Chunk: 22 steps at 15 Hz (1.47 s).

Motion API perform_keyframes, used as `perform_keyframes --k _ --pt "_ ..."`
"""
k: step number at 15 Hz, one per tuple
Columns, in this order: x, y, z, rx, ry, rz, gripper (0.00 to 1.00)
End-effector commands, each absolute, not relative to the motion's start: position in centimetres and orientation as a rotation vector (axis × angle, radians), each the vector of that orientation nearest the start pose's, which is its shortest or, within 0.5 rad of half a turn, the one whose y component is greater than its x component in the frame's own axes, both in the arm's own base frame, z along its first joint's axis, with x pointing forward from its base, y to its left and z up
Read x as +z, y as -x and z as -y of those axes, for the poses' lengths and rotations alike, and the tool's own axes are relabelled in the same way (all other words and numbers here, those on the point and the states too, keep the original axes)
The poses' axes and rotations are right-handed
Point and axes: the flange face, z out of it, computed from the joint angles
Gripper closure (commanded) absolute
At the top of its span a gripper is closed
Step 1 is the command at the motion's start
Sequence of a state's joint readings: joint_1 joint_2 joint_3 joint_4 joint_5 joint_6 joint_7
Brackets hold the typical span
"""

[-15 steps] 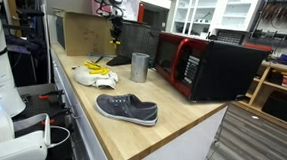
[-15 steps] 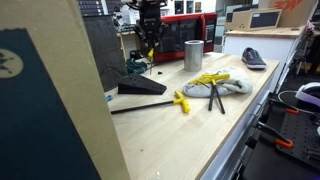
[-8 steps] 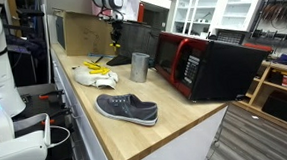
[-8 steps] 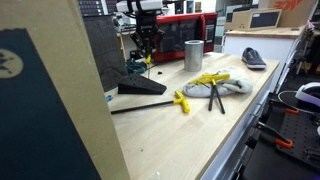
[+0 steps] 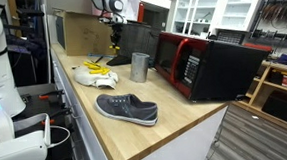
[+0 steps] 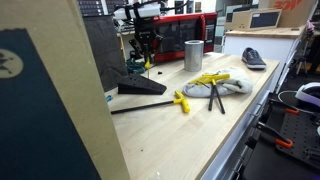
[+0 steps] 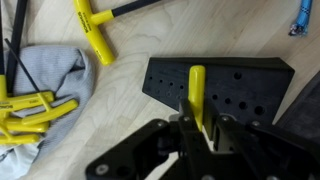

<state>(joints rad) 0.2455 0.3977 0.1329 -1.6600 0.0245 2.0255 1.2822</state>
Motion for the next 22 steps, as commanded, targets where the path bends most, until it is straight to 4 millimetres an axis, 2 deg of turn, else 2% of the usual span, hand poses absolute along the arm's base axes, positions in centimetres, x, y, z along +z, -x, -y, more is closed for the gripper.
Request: perform_keyframes --k 1,6,13,22 --pt "38.3 -62.0 -23.8 0.135 2.79 -1.415 0.96" --pt "38.4 -61.6 -23.8 0.176 2.802 -1.419 0.96" --pt "39.9 -61.6 -24.1 0.157 2.788 -1.416 0.96" --pt "39.3 -61.2 -24.5 0.255 2.809 -1.431 0.96"
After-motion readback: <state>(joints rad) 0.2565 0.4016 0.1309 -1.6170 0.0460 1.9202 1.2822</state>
